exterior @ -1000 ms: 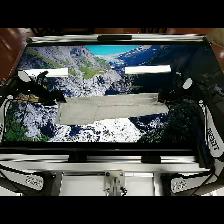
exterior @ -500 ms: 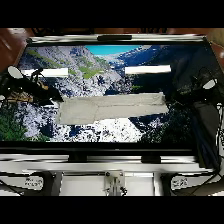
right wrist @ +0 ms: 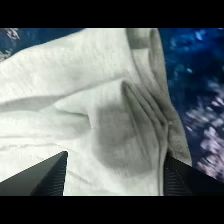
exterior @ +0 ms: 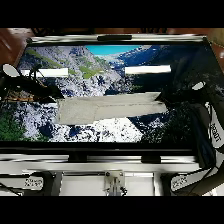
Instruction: Fold the shirts.
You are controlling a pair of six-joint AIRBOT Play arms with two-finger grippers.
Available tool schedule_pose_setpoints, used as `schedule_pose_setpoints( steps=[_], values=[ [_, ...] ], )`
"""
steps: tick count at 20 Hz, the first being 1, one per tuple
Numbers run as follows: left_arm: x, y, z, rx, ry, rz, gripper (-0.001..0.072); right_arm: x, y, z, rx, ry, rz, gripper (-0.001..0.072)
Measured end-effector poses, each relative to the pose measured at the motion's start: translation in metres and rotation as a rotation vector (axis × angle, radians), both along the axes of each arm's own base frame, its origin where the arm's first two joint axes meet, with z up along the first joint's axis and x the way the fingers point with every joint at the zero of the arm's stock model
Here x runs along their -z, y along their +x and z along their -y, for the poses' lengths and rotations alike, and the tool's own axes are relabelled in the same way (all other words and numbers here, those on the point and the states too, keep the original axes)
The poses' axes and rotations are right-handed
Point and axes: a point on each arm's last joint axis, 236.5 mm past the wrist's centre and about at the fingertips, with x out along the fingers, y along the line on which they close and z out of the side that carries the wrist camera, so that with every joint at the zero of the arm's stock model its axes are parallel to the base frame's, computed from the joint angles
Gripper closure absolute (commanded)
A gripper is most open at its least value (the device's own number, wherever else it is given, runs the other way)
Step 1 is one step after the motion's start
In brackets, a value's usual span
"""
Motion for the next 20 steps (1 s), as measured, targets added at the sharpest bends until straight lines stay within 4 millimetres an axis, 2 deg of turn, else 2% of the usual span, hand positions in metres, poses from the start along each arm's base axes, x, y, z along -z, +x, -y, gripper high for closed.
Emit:
schedule_pose_setpoints(
  steps=[3, 6, 8, 12, 14, 17, 20],
  values=[
    [-0.004, 0.001, 0.007, -0.003, -0.033, 0.004, 0.0028, 0.004, 0.006, -0.009, -0.008, -0.016, 0.018, 0.0025],
    [-0.006, 0.002, 0.010, -0.004, -0.050, 0.007, 0.0029, 0.005, 0.006, -0.009, -0.010, -0.020, 0.016, 0.0025],
    [-0.007, 0.002, 0.012, -0.005, -0.056, 0.008, 0.0029, 0.001, 0.002, -0.001, -0.005, -0.023, 0.011, 0.0025],
    [-0.008, 0.002, 0.013, -0.004, -0.063, 0.009, 0.0029, -0.013, -0.002, 0.030, 0.036, -0.048, 0.022, 0.0025],
    [-0.008, 0.002, 0.013, -0.004, -0.063, 0.009, 0.0030, -0.013, -0.004, 0.037, 0.042, -0.054, 0.017, 0.0025],
    [-0.008, 0.002, 0.013, -0.004, -0.064, 0.010, 0.0030, -0.005, -0.005, 0.037, 0.035, -0.063, 0.003, 0.0025],
    [-0.008, 0.002, 0.013, -0.003, -0.064, 0.010, 0.0030, -0.008, -0.009, 0.027, 0.013, -0.034, -0.009, 0.0025]
  ],
)
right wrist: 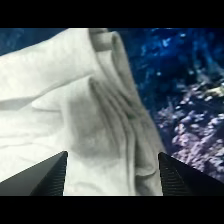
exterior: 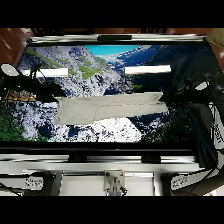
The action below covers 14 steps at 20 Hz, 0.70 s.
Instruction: Fold the shirts.
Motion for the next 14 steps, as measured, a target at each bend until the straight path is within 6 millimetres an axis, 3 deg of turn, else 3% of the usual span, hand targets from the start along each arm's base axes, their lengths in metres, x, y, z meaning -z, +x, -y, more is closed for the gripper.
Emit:
schedule_pose_setpoints(
  steps=[4, 8, 12, 14],
  values=[
    [0.000, 0.000, 0.000, 0.000, 0.000, 0.000, 0.0030, -0.024, -0.011, 0.000, -0.027, 0.025, 0.003, 0.0025],
    [0.000, 0.000, 0.000, 0.001, 0.000, 0.002, 0.0030, -0.044, -0.020, 0.017, -0.014, 0.011, 0.018, 0.0025],
    [0.000, 0.002, 0.000, 0.001, 0.001, 0.009, 0.0031, -0.044, -0.013, 0.036, 0.016, -0.046, 0.053, 0.0025],
    [0.000, 0.003, 0.000, -0.001, 0.002, 0.012, 0.0031, -0.034, -0.008, 0.033, 0.010, -0.057, 0.052, 0.0025]
  ],
)
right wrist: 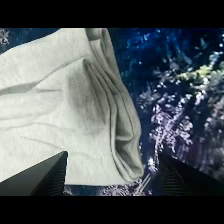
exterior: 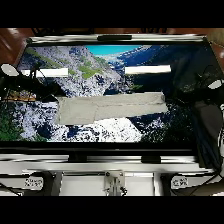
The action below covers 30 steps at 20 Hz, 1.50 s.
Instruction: Fold the shirts.
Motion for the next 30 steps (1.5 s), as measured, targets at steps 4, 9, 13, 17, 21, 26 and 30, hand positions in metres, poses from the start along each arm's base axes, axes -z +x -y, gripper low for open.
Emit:
schedule_pose_setpoints(
  steps=[4, 9, 13, 17, 21, 26, 30],
  values=[
    [0.000, 0.001, 0.000, -0.002, 0.001, 0.006, 0.0031, 0.023, 0.006, -0.013, -0.034, -0.004, -0.016, 0.0025],
    [0.000, 0.002, 0.000, -0.002, 0.001, 0.006, 0.0031, 0.045, 0.016, -0.033, -0.016, 0.049, -0.033, 0.0025],
    [0.000, 0.002, 0.000, -0.003, 0.002, 0.009, 0.0031, 0.057, 0.018, -0.058, -0.014, 0.086, -0.064, 0.0499],
    [-0.002, 0.008, 0.006, -0.009, -0.017, 0.029, 0.0634, 0.059, 0.009, -0.083, -0.052, 0.111, -0.106, 0.0644],
    [-0.016, 0.017, 0.047, 0.024, -0.104, 0.085, 0.0679, 0.003, 0.007, -0.097, -0.097, 0.132, -0.030, 0.0645],
    [-0.026, 0.011, 0.140, 0.139, -0.178, 0.151, 0.0679, -0.109, -0.021, -0.112, -0.132, 0.135, 0.109, 0.0645],
    [-0.014, -0.032, 0.226, 0.272, -0.206, 0.118, 0.0678, -0.186, -0.073, -0.122, -0.151, 0.120, 0.182, 0.0645]
  ],
)
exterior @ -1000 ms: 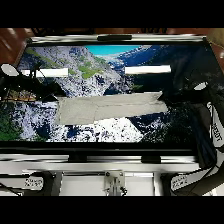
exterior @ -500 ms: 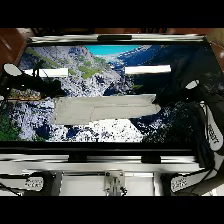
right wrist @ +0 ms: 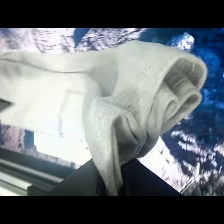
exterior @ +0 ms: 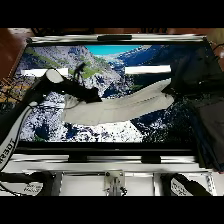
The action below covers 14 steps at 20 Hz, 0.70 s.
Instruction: Fold the shirts.
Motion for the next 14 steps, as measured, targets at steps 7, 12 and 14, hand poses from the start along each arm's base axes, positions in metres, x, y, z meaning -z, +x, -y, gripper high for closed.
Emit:
schedule_pose_setpoints(
  steps=[7, 12, 14],
  values=[
    [0.030, -0.067, 0.129, 0.064, -0.099, -0.067, 0.0678, -0.074, -0.088, -0.011, 0.025, -0.027, 0.079, 0.0645],
    [0.040, -0.107, 0.188, 0.109, -0.208, -0.145, 0.0679, -0.096, -0.119, -0.013, 0.075, -0.029, 0.126, 0.0645],
    [0.034, -0.103, 0.195, 0.100, -0.249, -0.134, 0.0681, -0.099, -0.121, -0.013, 0.086, -0.026, 0.129, 0.0645]
  ],
)
